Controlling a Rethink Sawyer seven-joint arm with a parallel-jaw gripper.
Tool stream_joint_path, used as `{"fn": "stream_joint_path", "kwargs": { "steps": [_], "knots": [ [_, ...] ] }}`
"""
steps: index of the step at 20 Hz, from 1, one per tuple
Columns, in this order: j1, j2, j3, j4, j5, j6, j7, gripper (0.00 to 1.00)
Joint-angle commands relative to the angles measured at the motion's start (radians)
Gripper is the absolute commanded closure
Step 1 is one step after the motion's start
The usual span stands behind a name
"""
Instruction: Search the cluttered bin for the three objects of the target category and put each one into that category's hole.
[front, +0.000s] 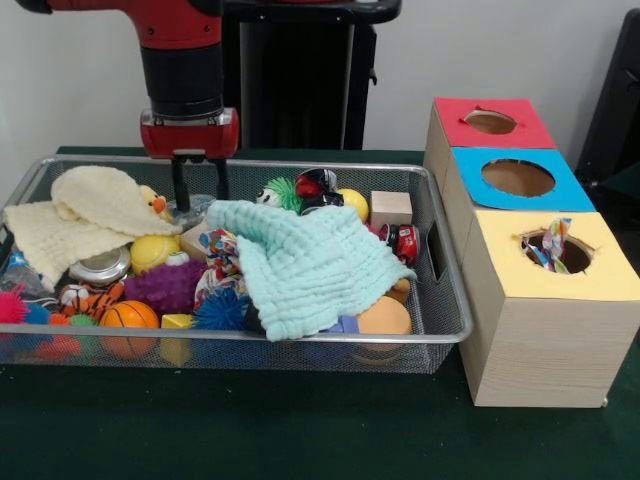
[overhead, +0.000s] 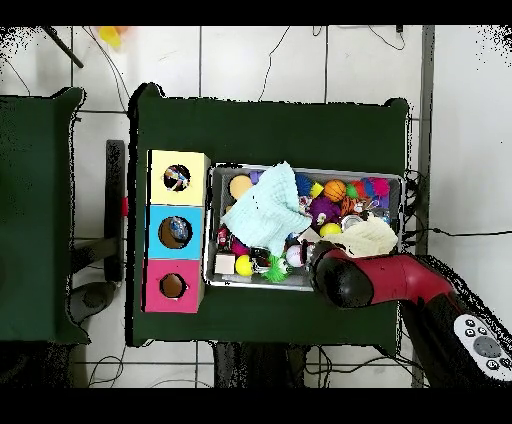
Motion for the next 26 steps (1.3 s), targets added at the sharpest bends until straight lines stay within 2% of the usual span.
{"fn": "stream_joint_path", "kwargs": {
  "steps": [1,6,12,16,19,22,26],
  "knots": [
    [0.028,0.030,0.012,-0.059,-0.031,-0.002,-0.036,0.00],
    [0.101,0.102,-0.045,-0.042,-0.052,-0.087,0.062,0.00],
    [0.133,0.139,-0.091,0.017,-0.065,-0.152,0.081,0.00],
    [0.160,0.054,-0.164,0.120,-0.105,-0.225,0.096,0.00],
    [0.167,0.018,-0.206,0.179,-0.097,-0.268,0.116,0.00],
    [0.224,-0.029,-0.260,0.201,-0.069,-0.289,0.145,0.00],
    [0.254,-0.086,-0.255,0.211,-0.011,-0.258,0.121,0.00]
  ]
}}
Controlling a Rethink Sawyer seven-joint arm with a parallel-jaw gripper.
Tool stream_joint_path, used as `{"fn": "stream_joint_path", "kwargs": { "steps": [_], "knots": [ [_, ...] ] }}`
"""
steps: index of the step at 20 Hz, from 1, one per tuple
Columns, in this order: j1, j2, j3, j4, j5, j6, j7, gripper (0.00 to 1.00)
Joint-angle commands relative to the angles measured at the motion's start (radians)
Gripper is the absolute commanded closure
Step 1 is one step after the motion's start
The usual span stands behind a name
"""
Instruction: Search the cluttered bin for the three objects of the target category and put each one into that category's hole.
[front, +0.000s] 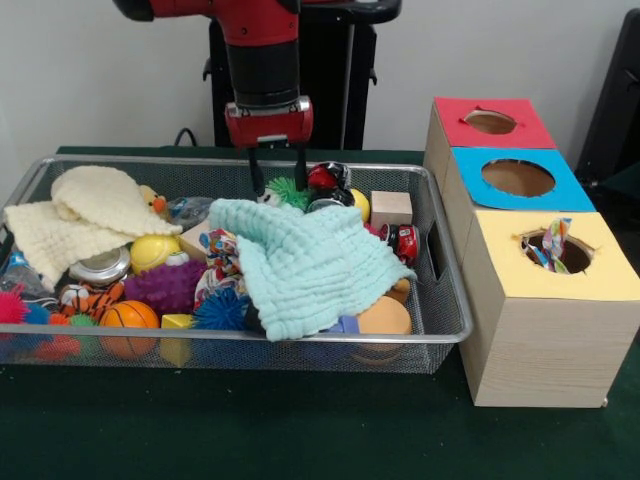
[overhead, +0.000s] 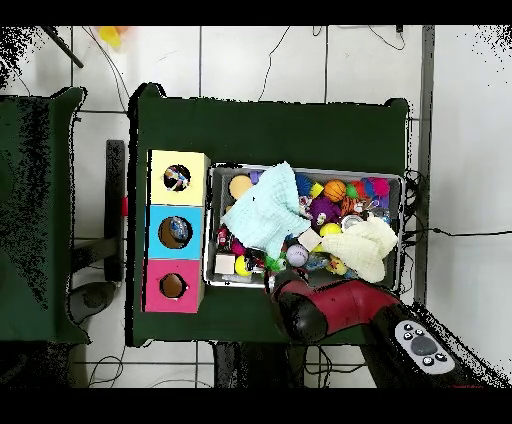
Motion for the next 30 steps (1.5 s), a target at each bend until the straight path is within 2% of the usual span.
{"fn": "stream_joint_path", "kwargs": {
  "steps": [1,4,7,9,14,17,20,23,25,27,30],
  "knots": [
    [0.040,-0.121,-0.047,0.064,0.026,0.005,0.106,0.00],
    [-0.002,-0.224,0.035,0.109,0.087,0.098,0.038,0.00],
    [-0.023,-0.282,0.068,0.125,0.109,0.139,-0.012,0.00],
    [-0.016,-0.308,0.063,0.124,0.096,0.133,-0.022,0.00],
    [0.064,-0.342,0.000,0.134,0.084,0.102,0.046,0.00],
    [0.140,-0.310,-0.061,0.118,0.061,0.060,0.104,0.00],
    [0.281,-0.232,-0.193,0.078,0.044,-0.025,0.200,0.00],
    [0.413,-0.125,-0.300,0.065,0.107,-0.139,0.278,0.00],
    [0.463,-0.095,-0.341,0.067,0.150,-0.187,0.289,0.00],
    [0.484,-0.084,-0.356,0.078,0.186,-0.210,0.281,0.00],
    [0.439,-0.073,-0.322,0.084,0.199,-0.205,0.225,0.00]
  ]
}}
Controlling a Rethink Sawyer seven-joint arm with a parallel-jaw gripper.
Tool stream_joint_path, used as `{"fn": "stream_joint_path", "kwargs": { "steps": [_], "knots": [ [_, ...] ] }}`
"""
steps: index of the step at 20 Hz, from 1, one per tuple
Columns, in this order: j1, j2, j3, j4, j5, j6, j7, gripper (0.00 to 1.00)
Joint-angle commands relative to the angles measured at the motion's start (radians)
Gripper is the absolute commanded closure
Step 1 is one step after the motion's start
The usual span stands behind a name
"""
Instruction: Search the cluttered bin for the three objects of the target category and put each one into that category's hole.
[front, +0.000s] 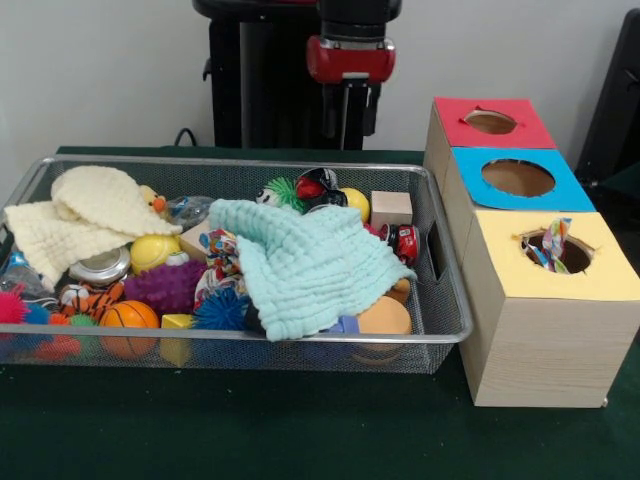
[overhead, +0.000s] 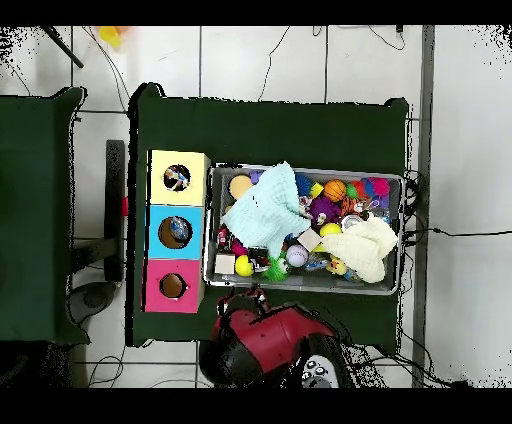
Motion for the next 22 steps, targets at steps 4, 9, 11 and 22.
{"fn": "stream_joint_path", "kwargs": {
  "steps": [4,9,11,22],
  "knots": [
    [-0.097,0.121,-0.041,-0.041,0.046,-0.098,0.146,0.00],
    [-0.234,0.120,0.015,-0.051,-0.021,-0.059,0.062,0.00],
    [-0.284,0.108,0.050,-0.052,-0.037,-0.026,0.027,0.00],
    [-0.390,0.126,0.107,-0.069,-0.081,0.002,-0.007,0.00]
  ]
}}
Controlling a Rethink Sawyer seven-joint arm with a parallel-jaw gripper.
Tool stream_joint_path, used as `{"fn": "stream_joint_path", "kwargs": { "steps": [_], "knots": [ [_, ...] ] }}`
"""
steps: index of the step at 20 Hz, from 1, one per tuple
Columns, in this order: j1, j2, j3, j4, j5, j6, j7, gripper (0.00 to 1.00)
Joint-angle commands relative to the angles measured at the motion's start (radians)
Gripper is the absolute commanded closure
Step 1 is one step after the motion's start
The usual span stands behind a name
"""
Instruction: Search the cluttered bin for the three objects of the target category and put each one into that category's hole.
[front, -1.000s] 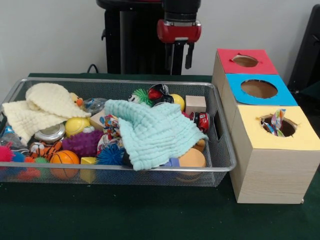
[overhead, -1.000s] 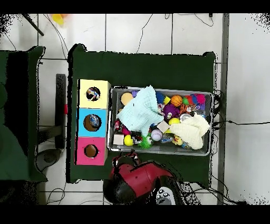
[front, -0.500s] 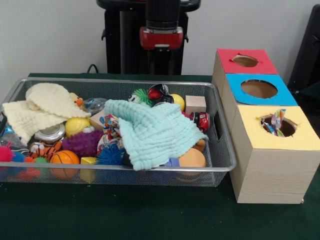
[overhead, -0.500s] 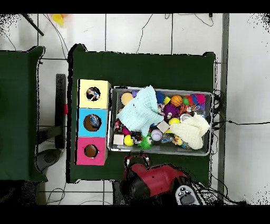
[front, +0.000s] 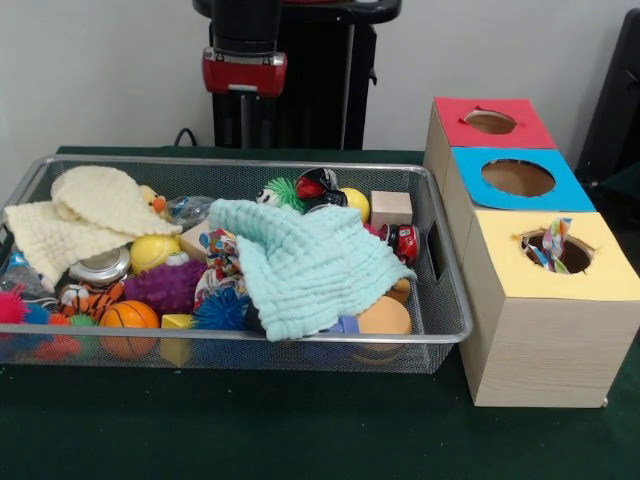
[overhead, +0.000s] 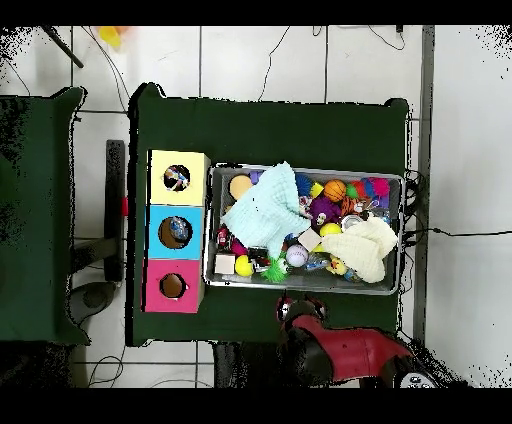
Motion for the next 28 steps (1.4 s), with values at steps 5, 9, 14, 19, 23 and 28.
{"fn": "stream_joint_path", "kwargs": {
  "steps": [5,9,14,19,23,28],
  "knots": [
    [-0.064,0.071,0.139,-0.092,-0.078,0.068,-0.021,0.00],
    [-0.097,0.138,0.149,-0.144,-0.116,0.055,-0.037,0.00],
    [-0.166,0.194,0.199,-0.192,-0.162,0.075,-0.066,0.00],
    [-0.225,0.218,0.247,-0.208,-0.194,0.097,-0.079,0.00],
    [-0.235,0.230,0.249,-0.221,-0.216,0.088,-0.065,0.00],
    [-0.232,0.217,0.246,-0.222,-0.231,0.094,-0.056,0.00]
  ]
}}
